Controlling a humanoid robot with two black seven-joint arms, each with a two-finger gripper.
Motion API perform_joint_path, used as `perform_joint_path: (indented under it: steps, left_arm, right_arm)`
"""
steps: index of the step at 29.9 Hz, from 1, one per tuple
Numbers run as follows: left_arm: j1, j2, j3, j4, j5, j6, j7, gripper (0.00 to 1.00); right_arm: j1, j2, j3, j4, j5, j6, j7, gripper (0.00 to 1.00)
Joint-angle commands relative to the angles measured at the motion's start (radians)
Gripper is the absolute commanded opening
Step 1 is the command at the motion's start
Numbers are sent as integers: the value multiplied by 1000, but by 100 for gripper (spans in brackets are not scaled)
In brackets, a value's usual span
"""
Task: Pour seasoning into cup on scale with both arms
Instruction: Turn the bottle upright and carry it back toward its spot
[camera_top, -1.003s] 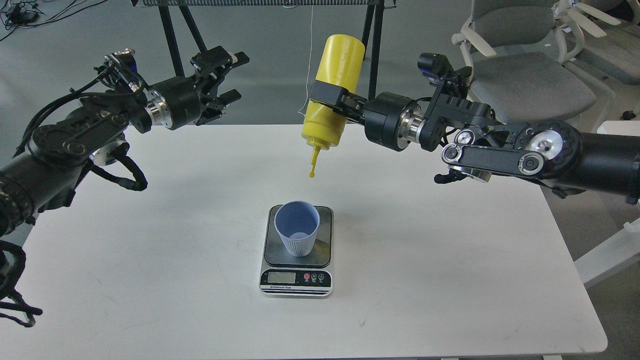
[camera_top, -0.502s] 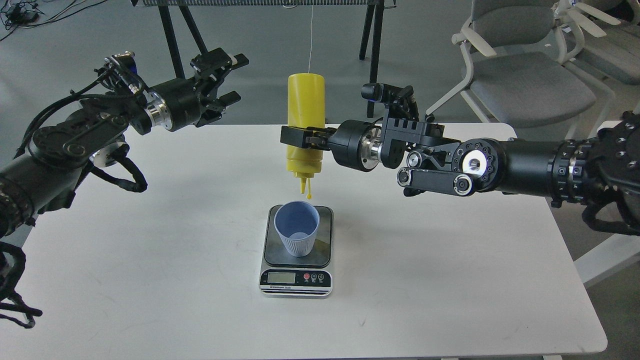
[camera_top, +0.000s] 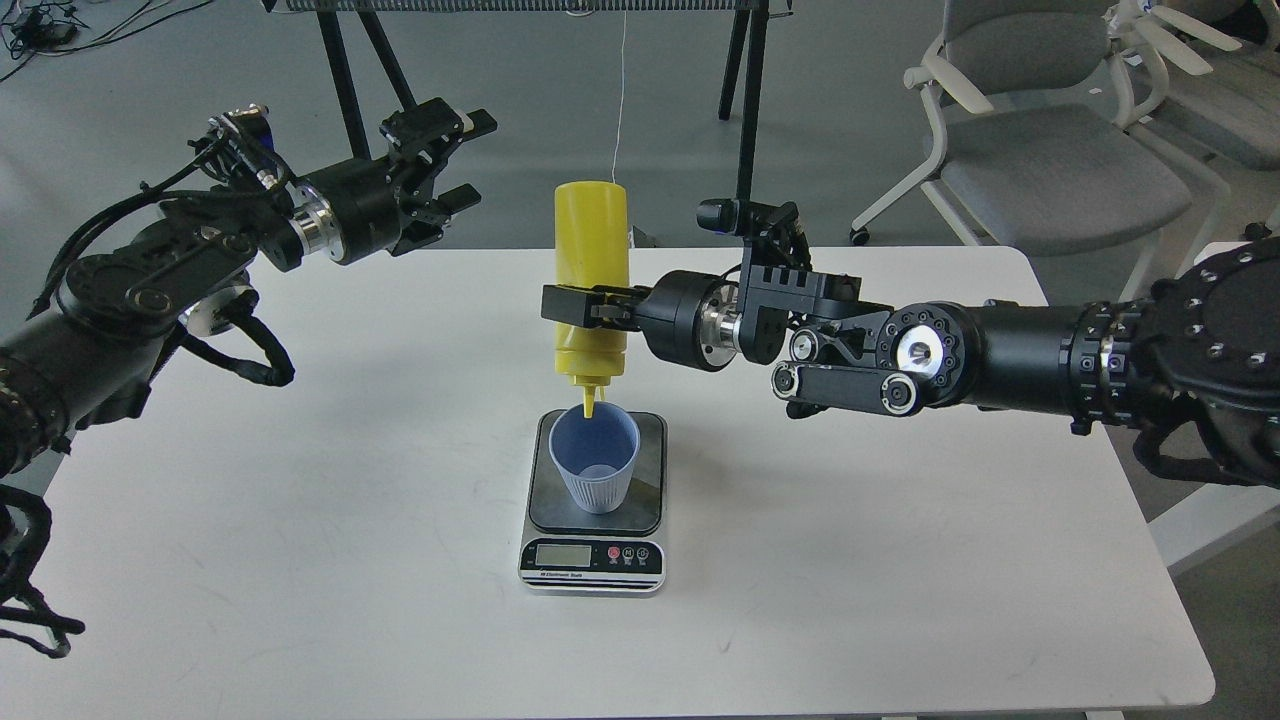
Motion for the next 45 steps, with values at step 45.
perform_joint_path:
  steps: [45]
  left_arm:
    - [8,3,2,0,2,0,0,99]
  right_arm:
    - [-1099,-624,1374,312,1075,636,-14,1]
